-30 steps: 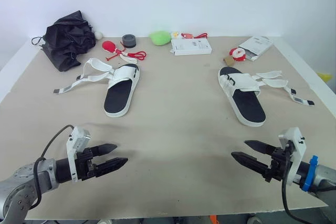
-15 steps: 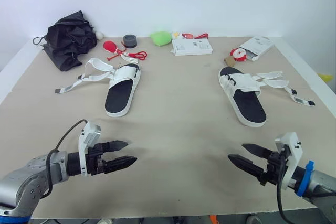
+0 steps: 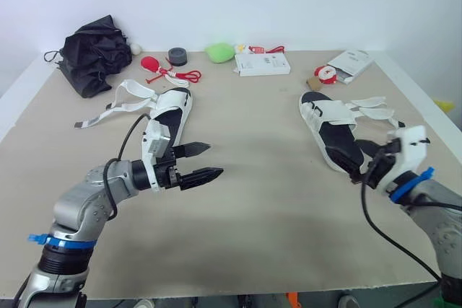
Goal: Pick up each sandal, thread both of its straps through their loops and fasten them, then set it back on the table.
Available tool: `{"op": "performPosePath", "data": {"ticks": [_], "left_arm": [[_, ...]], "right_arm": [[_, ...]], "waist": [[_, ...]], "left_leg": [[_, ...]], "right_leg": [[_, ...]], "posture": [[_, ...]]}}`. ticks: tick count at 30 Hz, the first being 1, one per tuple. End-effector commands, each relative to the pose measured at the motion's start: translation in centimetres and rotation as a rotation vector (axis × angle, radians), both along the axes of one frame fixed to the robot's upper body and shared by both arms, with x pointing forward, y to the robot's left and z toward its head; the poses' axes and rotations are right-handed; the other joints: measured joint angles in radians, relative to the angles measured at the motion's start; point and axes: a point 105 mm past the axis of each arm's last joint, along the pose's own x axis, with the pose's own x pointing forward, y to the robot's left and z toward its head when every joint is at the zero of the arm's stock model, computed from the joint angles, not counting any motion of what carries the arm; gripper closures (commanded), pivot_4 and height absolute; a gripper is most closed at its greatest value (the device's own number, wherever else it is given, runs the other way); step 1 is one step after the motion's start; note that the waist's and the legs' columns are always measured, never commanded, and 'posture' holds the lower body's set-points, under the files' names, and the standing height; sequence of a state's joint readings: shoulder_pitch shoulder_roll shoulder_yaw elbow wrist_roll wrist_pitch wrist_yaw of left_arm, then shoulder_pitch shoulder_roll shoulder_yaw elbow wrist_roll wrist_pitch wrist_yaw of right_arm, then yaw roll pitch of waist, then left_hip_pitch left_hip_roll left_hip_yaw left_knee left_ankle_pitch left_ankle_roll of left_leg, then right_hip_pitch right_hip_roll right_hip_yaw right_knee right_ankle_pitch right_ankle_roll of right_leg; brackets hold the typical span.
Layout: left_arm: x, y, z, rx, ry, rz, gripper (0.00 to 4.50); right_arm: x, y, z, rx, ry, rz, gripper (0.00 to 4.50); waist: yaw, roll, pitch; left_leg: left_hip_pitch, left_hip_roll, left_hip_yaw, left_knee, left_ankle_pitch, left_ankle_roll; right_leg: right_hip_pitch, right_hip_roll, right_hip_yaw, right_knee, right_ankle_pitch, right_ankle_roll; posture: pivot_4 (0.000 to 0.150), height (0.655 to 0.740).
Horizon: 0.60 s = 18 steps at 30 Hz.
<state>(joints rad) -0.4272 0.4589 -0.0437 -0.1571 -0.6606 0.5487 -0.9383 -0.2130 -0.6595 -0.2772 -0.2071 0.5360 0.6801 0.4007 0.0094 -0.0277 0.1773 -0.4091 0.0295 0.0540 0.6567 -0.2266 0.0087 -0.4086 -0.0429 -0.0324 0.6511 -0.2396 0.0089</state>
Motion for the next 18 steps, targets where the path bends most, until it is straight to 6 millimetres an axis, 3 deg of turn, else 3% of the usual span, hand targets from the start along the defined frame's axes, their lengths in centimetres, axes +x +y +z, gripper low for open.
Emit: {"op": "performPosePath", "data": {"ticks": [1, 9, 18], "left_arm": [[0.6, -0.8, 0.5, 0.007, -0.059, 0.002, 0.0], [1.8, -3.0, -0.2, 0.005, -0.055, 0.018, 0.0], [2.3, -3.7, 0.8, -0.068, -0.066, 0.043, 0.0]], "right_arm": [[1.6, -0.6, 0.7, -0.044, -0.049, -0.043, 0.06], [5.8, -0.5, 1.0, -0.07, -0.066, -0.059, 0.06], [9.3, 1.1, 0.3, -0.074, -0.038, -0.032, 0.06]], "waist": [[0.0, 0.0, 0.0], [-0.003, 0.0, 0.0], [-0.005, 0.0, 0.0]], "left_leg": [[0.0, 0.0, 0.0, 0.0, 0.0, 0.0], [-0.001, 0.0, 0.001, 0.0, 0.0, 0.0], [0.0, 0.0, 0.003, 0.0, 0.0, 0.001]], "right_leg": [[0.0, 0.0, 0.0, 0.0, 0.0, 0.0], [0.0, 0.0, 0.002, -0.001, 0.003, -0.002], [0.0, 0.0, 0.002, -0.001, 0.005, -0.004]], "posture": [[0.15, 0.74], [0.15, 0.74], [0.15, 0.74]]}}
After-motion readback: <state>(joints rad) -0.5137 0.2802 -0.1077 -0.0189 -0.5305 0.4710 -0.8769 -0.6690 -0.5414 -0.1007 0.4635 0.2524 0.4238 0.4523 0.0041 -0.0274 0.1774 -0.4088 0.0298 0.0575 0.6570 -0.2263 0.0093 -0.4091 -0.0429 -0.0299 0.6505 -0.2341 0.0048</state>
